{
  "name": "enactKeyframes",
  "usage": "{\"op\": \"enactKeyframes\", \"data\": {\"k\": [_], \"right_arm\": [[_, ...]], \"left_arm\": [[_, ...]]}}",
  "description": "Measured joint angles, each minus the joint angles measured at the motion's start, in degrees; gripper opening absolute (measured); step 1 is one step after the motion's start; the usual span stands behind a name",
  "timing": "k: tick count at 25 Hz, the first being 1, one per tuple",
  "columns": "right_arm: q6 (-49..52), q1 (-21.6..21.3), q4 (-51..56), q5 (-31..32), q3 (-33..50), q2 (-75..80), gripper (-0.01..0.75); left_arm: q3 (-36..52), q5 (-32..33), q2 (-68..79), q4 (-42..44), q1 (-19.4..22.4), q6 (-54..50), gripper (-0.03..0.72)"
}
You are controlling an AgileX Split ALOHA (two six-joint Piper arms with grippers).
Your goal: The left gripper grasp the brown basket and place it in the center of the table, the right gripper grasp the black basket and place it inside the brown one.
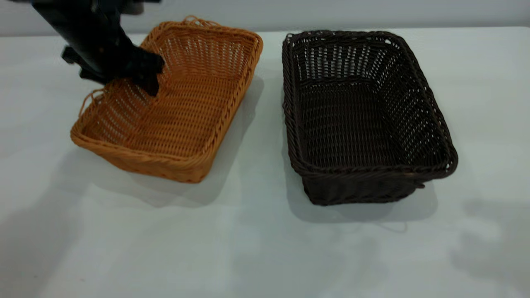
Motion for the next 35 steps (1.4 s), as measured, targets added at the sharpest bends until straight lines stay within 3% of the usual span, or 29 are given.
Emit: {"op": "enactKeyframes", "data": {"k": [3,5,7,15,21,31,35], "right_arm": [[-1.98,0.00,7.25,-1.07,-0.11,5.88,0.574],[-3.95,0.00,13.12,-1.74,-0.35,9.64,0.574],[-6.18,0.97,19.38,-3.00,-0.34,13.96,0.574],[-9.14,7.56,45.84,-13.46,-0.47,31.73,0.574],[-15.75,8.10,60.53,-19.41,-0.98,41.10,0.574],[-26.06,8.10,75.01,-24.00,-2.51,50.58,0.571],[-28.08,8.10,78.35,-27.65,-3.18,51.78,0.498]], "left_arm": [[-0.74,-1.31,2.03,0.05,-0.33,0.15,0.265],[-1.00,-1.77,2.03,-0.17,-0.33,0.23,0.165],[-1.12,-2.40,1.52,-0.53,-0.53,0.23,0.111],[-1.12,-4.74,-7.17,0.24,0.01,1.01,0.085],[-1.12,-6.72,-9.88,0.24,0.13,1.06,0.084],[-1.12,-6.49,-9.88,0.24,0.13,1.06,0.084],[-1.12,-6.49,-9.88,0.42,0.13,1.06,0.084]]}}
